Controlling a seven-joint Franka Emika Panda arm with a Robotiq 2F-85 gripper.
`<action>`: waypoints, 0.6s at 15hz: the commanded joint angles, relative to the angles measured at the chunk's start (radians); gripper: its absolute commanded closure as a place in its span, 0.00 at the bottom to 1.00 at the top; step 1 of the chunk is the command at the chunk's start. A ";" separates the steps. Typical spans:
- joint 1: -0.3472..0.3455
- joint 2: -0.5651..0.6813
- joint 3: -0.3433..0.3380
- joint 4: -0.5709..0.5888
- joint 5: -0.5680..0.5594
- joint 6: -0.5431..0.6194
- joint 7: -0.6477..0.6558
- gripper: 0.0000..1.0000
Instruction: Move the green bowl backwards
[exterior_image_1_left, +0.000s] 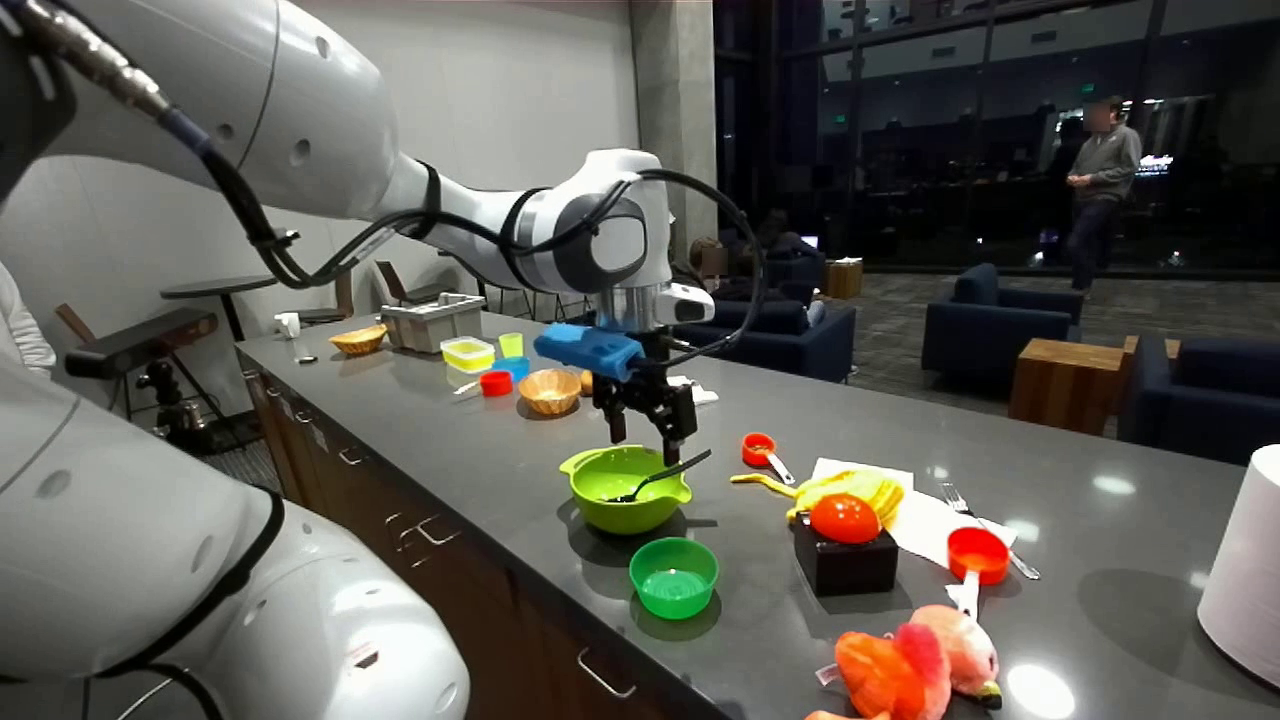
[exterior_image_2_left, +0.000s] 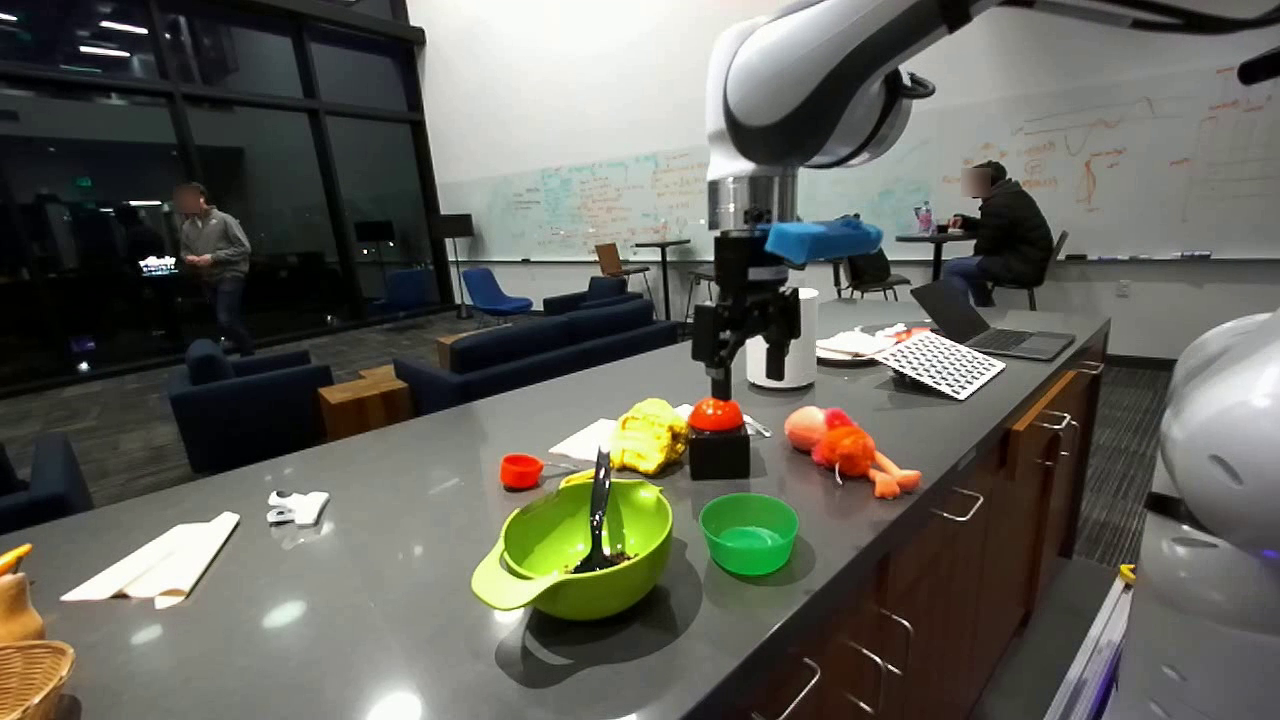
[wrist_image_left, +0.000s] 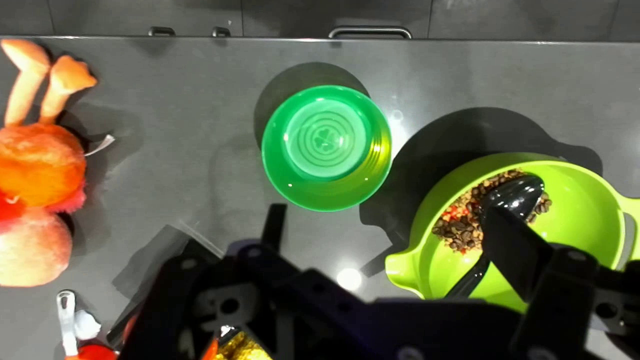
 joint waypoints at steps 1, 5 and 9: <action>0.008 0.035 0.078 -0.018 0.036 0.106 0.182 0.00; 0.013 0.053 0.115 -0.013 0.009 0.139 0.262 0.00; 0.015 0.071 0.149 -0.013 0.005 0.170 0.318 0.00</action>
